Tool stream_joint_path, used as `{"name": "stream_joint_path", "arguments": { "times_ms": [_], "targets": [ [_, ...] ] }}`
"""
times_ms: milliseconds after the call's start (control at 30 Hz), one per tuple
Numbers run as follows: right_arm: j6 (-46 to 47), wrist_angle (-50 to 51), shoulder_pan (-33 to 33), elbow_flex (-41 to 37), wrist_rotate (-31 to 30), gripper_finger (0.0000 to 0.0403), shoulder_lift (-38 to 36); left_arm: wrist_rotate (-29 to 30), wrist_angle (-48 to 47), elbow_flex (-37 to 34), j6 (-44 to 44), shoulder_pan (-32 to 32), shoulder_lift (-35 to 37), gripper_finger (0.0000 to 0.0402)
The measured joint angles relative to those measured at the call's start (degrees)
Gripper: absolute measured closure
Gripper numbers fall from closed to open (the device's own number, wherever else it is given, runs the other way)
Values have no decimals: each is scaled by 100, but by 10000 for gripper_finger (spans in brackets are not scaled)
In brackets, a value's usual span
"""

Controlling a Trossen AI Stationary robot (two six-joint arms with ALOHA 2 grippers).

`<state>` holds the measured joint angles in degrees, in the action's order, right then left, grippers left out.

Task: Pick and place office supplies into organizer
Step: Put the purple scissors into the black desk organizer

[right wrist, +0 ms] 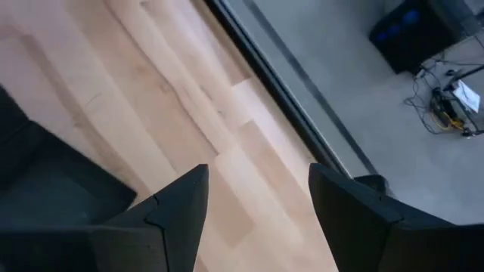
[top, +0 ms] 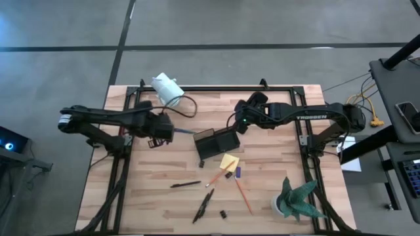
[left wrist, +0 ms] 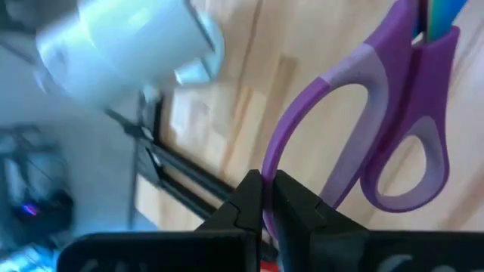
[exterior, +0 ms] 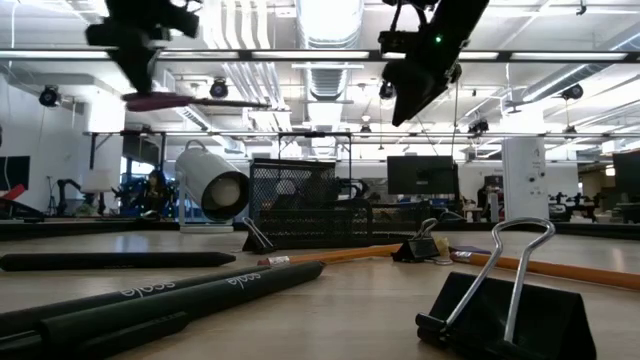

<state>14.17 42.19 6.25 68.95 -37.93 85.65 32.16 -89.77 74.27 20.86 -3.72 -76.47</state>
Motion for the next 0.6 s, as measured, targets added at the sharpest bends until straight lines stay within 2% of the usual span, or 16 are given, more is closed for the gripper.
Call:
{"name": "stream_joint_path", "arguments": {
  "times_ms": [267,600],
  "targets": [
    [305,251,-1,-33,-431,181,-359,512,-16,972,-1130,-10,-1273,401],
    [647,292,-1,-419,-431,181,-1053,995,-30,1789,-2019,-3,-2430,401]
  ]
}}
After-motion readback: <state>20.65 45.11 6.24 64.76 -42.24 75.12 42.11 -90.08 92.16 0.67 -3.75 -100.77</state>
